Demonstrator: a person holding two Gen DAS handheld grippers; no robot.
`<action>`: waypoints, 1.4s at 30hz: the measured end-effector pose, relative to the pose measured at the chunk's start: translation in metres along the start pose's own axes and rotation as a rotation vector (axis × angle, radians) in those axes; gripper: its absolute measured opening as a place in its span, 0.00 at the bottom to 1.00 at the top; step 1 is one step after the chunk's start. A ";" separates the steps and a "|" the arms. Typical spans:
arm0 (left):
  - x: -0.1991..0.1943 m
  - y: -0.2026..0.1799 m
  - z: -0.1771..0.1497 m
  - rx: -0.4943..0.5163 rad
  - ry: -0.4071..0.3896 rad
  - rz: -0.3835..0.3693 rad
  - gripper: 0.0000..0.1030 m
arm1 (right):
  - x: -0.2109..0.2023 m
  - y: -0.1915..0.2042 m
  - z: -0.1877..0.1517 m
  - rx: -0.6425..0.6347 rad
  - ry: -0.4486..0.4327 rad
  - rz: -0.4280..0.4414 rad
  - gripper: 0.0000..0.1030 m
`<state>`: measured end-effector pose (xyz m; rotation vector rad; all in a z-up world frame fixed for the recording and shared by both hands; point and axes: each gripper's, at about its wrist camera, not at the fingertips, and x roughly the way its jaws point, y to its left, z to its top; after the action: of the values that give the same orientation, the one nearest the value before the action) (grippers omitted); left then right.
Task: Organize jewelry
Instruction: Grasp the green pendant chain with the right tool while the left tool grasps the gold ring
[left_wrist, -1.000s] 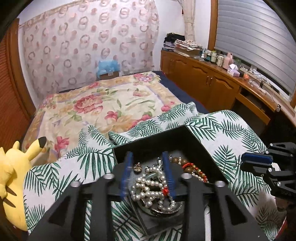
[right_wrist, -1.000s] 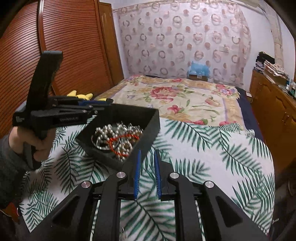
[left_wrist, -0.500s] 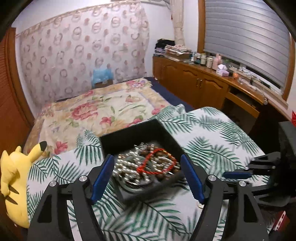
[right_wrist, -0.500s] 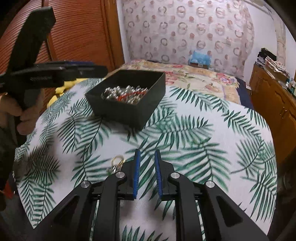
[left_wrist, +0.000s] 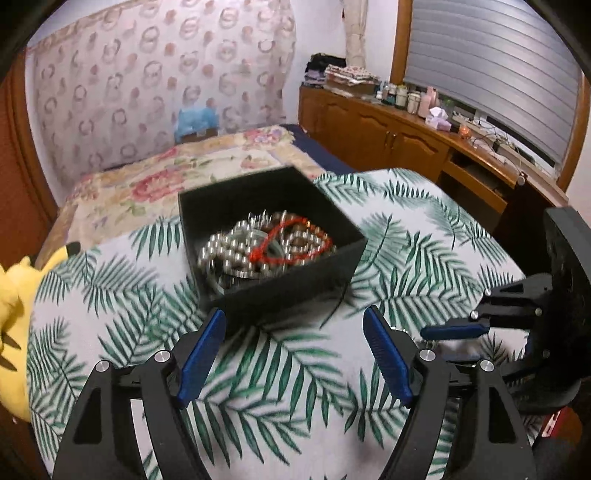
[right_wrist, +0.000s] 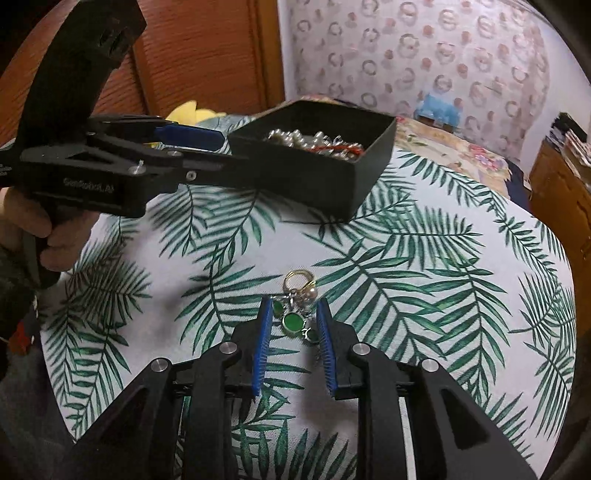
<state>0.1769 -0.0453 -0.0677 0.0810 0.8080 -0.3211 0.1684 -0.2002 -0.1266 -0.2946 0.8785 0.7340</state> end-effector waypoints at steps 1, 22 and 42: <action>0.001 0.001 -0.003 -0.002 0.004 0.000 0.71 | 0.001 0.001 0.000 -0.010 0.009 -0.005 0.26; 0.015 -0.016 -0.029 0.010 0.081 -0.049 0.71 | -0.021 0.001 -0.005 -0.019 -0.025 -0.029 0.12; 0.041 -0.068 -0.015 0.134 0.112 -0.092 0.50 | -0.059 -0.048 -0.011 0.094 -0.133 -0.107 0.13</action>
<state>0.1717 -0.1168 -0.1045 0.1888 0.9021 -0.4612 0.1705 -0.2673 -0.0898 -0.2051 0.7630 0.6039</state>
